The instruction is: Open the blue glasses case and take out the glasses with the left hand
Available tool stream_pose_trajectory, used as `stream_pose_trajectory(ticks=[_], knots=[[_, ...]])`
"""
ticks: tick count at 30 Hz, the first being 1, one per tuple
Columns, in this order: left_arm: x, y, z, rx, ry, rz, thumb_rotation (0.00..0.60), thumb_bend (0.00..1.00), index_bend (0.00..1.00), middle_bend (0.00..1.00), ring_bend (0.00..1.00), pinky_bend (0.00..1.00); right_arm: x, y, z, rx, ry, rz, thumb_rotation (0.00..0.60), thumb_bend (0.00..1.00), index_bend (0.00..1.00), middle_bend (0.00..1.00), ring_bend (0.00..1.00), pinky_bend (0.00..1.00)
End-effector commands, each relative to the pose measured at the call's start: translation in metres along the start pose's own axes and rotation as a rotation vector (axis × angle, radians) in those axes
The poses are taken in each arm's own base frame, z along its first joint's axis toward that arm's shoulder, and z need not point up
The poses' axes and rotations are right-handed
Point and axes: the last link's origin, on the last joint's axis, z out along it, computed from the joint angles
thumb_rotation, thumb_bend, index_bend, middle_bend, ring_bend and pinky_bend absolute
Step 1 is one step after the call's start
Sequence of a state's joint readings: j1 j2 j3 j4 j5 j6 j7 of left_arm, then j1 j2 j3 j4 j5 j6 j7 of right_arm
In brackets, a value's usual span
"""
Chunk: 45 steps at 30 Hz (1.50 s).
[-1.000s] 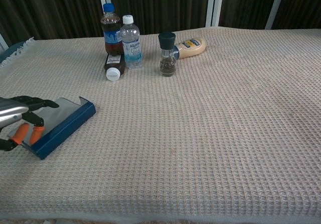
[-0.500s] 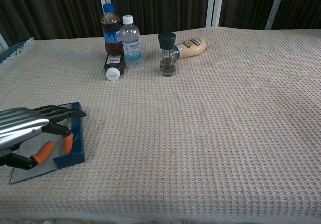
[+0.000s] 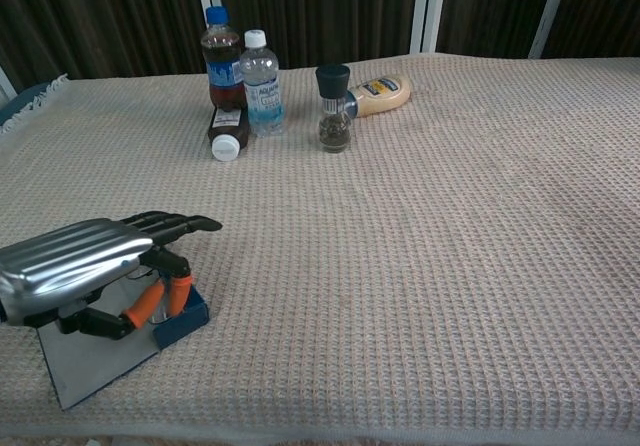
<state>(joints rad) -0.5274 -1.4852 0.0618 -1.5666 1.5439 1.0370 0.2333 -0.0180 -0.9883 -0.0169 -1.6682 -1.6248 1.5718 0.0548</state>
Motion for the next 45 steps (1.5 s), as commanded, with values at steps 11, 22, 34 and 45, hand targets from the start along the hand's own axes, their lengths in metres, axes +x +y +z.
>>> stream_pose_trajectory(ticks=[11, 22, 34, 45], knots=[[0.004, -0.007, 0.047, 0.063, 0.092, -0.065, 0.6, 0.7, 0.31, 0.0, 0.0, 0.0, 0.005, 0.004, -0.002, -0.005, 0.018, 0.014, 0.6, 0.1, 0.0, 0.0, 0.0, 0.0], [0.012, -0.03, 0.071, 0.155, 0.133, -0.073, 0.6, 0.7, 0.29, 0.0, 0.0, 0.0, 0.006, 0.005, -0.002, -0.013, 0.023, 0.012, 0.6, 0.1, 0.0, 0.0, 0.0, 0.0], [0.024, -0.034, 0.064, 0.161, 0.166, -0.107, 0.6, 0.66, 0.32, 0.0, 0.0, 0.0, 0.005, 0.006, 0.0, -0.02, 0.02, 0.008, 0.6, 0.1, 0.0, 0.0, 0.0, 0.0], [0.042, -0.043, 0.04, 0.251, 0.207, -0.116, 0.6, 0.45, 0.31, 0.0, 0.0, 0.0, 0.004, 0.005, 0.0, -0.014, 0.012, 0.005, 0.6, 0.1, 0.0, 0.0, 0.0, 0.0]])
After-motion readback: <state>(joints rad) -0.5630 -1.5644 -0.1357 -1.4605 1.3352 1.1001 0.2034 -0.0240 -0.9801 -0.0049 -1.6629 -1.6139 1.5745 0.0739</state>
